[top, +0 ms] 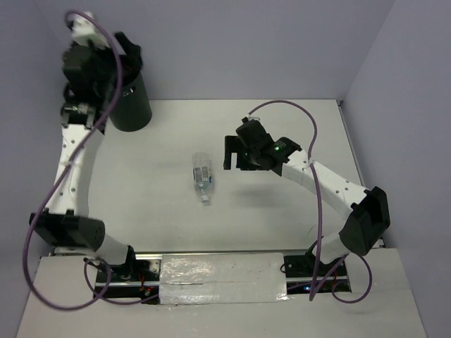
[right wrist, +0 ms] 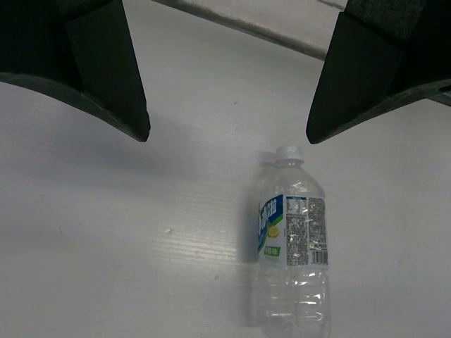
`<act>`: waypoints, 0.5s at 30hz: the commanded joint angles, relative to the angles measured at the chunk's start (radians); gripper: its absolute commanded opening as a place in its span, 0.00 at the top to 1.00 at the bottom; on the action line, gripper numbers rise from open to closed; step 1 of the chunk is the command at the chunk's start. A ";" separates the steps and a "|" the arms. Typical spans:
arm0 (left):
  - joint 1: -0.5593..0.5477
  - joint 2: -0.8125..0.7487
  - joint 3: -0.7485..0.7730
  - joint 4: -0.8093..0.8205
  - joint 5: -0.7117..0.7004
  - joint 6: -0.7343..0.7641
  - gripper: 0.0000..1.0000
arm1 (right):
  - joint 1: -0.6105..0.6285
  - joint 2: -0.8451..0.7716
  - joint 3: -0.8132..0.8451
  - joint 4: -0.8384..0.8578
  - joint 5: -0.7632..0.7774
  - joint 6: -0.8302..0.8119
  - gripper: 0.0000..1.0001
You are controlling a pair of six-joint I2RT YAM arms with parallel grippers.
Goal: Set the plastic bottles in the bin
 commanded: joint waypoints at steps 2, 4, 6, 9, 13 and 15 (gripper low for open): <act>-0.261 -0.164 -0.301 -0.321 -0.309 -0.026 0.01 | 0.016 -0.108 -0.024 0.011 0.032 0.049 0.00; -0.326 -0.171 -0.360 -0.456 -0.291 -0.176 0.01 | 0.017 -0.143 -0.079 0.016 0.052 0.063 0.00; -0.359 -0.159 -0.441 -0.536 -0.227 -0.264 0.01 | 0.019 -0.189 -0.126 0.016 0.063 0.072 0.00; -0.458 -0.168 -0.587 -0.499 -0.163 -0.375 0.01 | 0.019 -0.251 -0.188 0.008 0.073 0.096 0.00; -0.553 -0.157 -0.682 -0.429 -0.130 -0.458 0.01 | 0.019 -0.312 -0.252 -0.009 0.089 0.121 0.00; -0.567 -0.140 -0.700 -0.419 -0.133 -0.481 0.01 | 0.019 -0.330 -0.280 -0.023 0.092 0.129 0.00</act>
